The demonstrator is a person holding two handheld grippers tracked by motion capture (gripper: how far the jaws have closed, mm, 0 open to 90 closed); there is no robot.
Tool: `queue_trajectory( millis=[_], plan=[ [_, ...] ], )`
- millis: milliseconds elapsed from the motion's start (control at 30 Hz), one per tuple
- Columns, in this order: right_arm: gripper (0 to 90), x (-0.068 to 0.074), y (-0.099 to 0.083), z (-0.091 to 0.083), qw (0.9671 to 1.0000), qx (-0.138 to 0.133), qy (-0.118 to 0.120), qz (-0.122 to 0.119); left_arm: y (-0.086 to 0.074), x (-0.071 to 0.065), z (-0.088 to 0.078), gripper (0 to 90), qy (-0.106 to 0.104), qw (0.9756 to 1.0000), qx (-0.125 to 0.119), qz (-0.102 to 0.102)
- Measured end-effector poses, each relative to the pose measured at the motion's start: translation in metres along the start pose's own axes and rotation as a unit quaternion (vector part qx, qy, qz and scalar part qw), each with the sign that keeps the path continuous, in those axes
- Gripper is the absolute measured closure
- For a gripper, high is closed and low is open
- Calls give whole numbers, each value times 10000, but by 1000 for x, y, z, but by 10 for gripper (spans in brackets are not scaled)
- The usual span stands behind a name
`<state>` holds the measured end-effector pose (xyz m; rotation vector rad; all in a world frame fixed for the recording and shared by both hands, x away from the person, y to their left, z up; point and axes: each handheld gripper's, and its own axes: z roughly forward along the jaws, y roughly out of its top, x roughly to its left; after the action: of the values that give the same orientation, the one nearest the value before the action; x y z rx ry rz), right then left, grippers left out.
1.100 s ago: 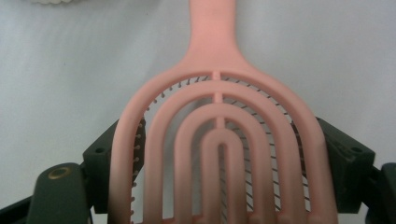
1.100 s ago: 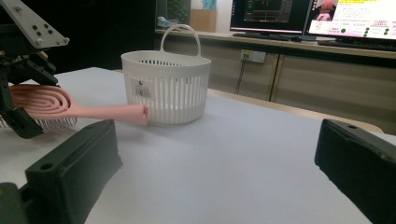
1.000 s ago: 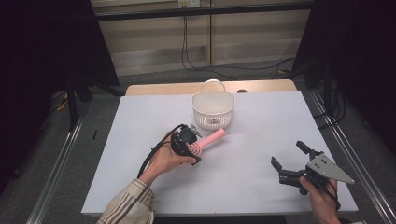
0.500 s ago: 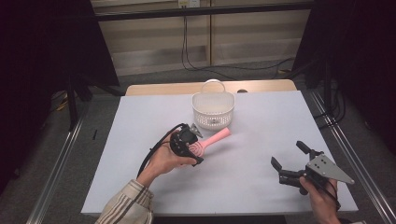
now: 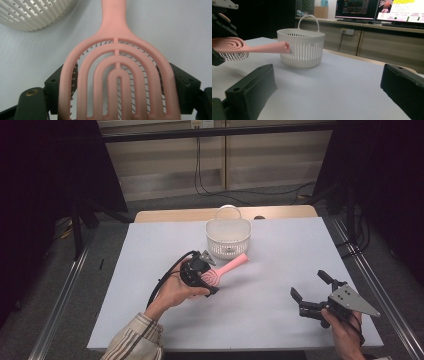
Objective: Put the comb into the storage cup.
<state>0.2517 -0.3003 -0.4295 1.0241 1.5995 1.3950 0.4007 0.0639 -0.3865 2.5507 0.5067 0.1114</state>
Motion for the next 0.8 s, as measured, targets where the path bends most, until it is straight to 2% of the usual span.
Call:
queue_trajectory(
  millis=[133, 300, 367, 467, 633, 767, 800],
  plan=[
    [0, -1, 1, 1, 10000, 1, -17, -47, 0, -1, -5, 201, -66, 9999, -127, -1],
    [0, -4, 10, 2, 9998, -124, -78, -149, -2, -1, -11, 201, -107, 9997, -199, 29],
    [0, -4, 12, 3, 9996, -131, -94, -210, -2, -1, -14, 201, -105, 9998, -166, 87],
    [0, -2, 15, 5, 9996, -97, -67, -252, -2, -4, -17, 201, -127, 9996, -240, 78],
    [0, 7, 20, 11, 9981, -29, 280, -552, -4, -8, -22, 201, -179, 9995, -235, 141],
    [0, 15, 27, 18, 9962, -17, 353, -790, -4, -13, -26, 201, -174, 9992, -332, 120],
    [0, 18, 29, 20, 9955, 2, 465, -830, -5, -13, -27, 201, -201, 9991, -356, 105]
  ],
)
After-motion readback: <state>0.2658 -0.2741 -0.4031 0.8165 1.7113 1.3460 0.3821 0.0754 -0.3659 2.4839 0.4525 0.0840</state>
